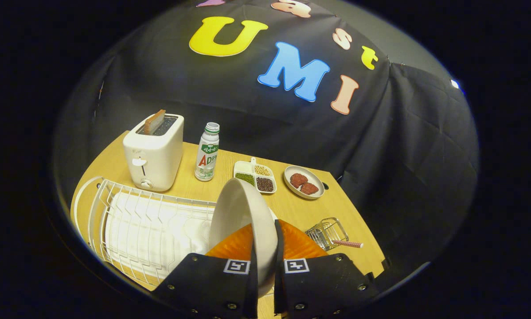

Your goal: Take the plate from the dish rack, then take the spoon from the basket and place it into the plate.

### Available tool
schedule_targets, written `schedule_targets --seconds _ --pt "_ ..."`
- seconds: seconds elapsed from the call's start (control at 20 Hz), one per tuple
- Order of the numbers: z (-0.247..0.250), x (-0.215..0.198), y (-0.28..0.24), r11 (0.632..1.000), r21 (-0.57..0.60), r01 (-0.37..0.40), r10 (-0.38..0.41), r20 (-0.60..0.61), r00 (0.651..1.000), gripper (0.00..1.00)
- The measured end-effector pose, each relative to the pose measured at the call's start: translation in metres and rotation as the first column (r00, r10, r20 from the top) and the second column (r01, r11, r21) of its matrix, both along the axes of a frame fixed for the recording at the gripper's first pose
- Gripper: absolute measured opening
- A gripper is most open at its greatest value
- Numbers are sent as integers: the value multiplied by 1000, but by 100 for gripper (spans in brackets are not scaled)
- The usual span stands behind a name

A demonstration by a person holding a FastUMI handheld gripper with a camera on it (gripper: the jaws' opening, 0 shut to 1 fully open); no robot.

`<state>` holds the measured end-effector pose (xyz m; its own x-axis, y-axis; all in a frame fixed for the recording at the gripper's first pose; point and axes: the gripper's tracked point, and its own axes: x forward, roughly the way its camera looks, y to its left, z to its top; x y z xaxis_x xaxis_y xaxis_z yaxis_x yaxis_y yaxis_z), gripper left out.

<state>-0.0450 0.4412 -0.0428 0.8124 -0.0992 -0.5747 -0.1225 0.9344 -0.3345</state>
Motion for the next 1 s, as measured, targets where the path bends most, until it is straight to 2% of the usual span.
schedule_targets --seconds 0.45,0.7,1.0 --pt "48 -23 -17 999 3 33 -33 77 997 14" --pt "64 -53 -44 999 0 43 -43 100 994 14" --pt "65 -97 -70 1000 -13 15 -13 109 994 14"
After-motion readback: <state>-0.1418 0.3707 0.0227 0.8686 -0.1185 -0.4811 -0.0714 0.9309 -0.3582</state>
